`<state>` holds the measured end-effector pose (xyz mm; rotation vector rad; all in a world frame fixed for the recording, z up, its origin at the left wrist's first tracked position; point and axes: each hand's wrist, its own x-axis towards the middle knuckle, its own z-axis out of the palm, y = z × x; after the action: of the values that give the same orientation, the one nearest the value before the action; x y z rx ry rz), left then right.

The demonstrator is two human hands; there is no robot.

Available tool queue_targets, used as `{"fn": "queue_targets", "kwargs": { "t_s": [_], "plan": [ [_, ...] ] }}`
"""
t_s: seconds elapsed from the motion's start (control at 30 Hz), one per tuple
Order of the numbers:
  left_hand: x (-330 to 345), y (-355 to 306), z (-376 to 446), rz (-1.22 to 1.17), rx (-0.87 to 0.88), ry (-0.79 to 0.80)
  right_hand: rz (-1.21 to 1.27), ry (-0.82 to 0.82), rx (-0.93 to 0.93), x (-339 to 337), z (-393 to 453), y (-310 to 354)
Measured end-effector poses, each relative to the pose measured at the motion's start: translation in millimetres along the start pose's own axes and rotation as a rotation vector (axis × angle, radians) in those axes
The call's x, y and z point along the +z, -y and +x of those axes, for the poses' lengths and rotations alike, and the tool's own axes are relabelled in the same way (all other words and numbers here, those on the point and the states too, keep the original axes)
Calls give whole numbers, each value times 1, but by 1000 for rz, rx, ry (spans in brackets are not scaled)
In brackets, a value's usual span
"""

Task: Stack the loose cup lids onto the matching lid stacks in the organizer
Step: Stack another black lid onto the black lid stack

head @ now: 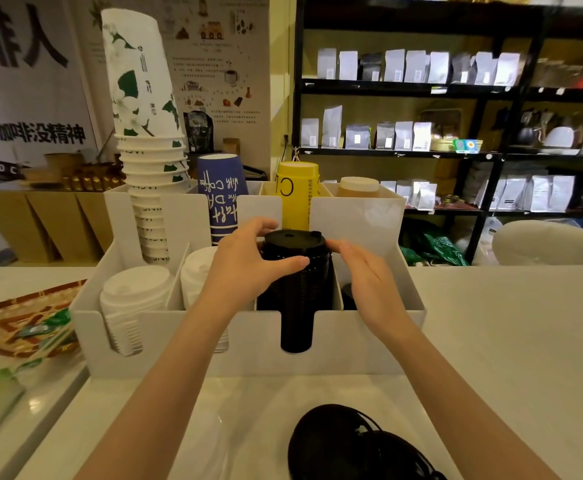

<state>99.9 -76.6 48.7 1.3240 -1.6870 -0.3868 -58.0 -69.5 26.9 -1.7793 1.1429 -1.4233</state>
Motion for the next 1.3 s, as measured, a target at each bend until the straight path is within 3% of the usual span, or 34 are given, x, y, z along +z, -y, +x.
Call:
{"fn": "queue_targets", "kwargs": {
  "t_s": [0.17,0.5,0.73,1.0,1.13,1.3],
  "plan": [
    [-4,-1,-1,39,-39,52,-76,-46,-51,0,-3,0],
    [7,-5,-7,181,-4,-10,-127,-29,-17,1,-3,-7],
    [8,-1,-5,229,4,24,-266,82,-3,0,-8,-7],
    [13,-1,-12,347,34,15,-251,45,27,-27,-57,0],
    [22,-2,-24,530,80,-63,-330,124,64,-34,-93,-3],
    [25,-4,-37,542,83,-32,-426,217,105,-32,-135,-9]
  ]
}}
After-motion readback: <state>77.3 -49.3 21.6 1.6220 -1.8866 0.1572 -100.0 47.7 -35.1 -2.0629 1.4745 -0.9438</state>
